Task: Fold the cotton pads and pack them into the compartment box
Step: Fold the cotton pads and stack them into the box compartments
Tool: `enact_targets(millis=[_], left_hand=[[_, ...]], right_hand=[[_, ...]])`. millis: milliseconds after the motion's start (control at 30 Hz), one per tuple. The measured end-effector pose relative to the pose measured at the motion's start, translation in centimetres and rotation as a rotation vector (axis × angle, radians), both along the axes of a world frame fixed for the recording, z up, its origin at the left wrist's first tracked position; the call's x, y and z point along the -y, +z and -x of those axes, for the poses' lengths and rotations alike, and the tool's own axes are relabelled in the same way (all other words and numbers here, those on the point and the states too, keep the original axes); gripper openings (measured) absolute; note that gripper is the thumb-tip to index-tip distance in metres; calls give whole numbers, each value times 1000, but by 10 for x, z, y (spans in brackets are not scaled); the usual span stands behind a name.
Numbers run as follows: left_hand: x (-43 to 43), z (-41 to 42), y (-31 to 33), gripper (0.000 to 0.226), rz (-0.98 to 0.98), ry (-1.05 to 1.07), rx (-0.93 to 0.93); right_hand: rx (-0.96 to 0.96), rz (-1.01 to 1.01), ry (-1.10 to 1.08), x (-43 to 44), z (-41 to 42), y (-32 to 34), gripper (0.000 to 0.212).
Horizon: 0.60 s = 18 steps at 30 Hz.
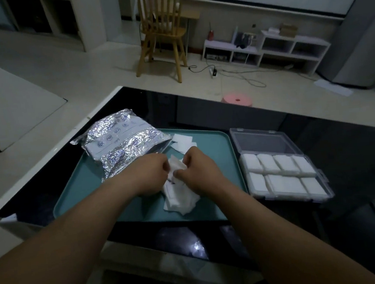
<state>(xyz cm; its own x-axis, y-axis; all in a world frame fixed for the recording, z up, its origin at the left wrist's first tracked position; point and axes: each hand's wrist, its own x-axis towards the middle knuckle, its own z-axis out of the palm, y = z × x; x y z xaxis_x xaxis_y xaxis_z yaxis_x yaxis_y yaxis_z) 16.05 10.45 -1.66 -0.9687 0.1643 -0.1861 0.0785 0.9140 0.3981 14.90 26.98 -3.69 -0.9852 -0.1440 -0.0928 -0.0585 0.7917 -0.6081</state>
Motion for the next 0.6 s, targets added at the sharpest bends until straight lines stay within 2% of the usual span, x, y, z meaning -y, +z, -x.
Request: enact_targets(millis=[100,233,367,433,467,533,600], left_hand=[[1,-2,3,19,-9,11,9],[2,-3,4,20,-74,57,12],[-1,-4,9,12,-233,234,-118],[-8,-6,13,7,-461,341,-147],[-15,-9,15,12,-634,391,-94],[-33,-17,17,26,-975,441,107],[-50,-21,16,37,-1166,407,261]], right_hand=[[83,68,-42,3,3,1,41],[140,-25,-9,2,10,2,22],[60,71,-87,-13,11,14,20],[-23,134,-130,-22,7,26,19],[-55,165,-141,-26,3,32,18],[-110,201,-137,-31,-9,41,16],[-148,197,-96,-33,-22,44,17]])
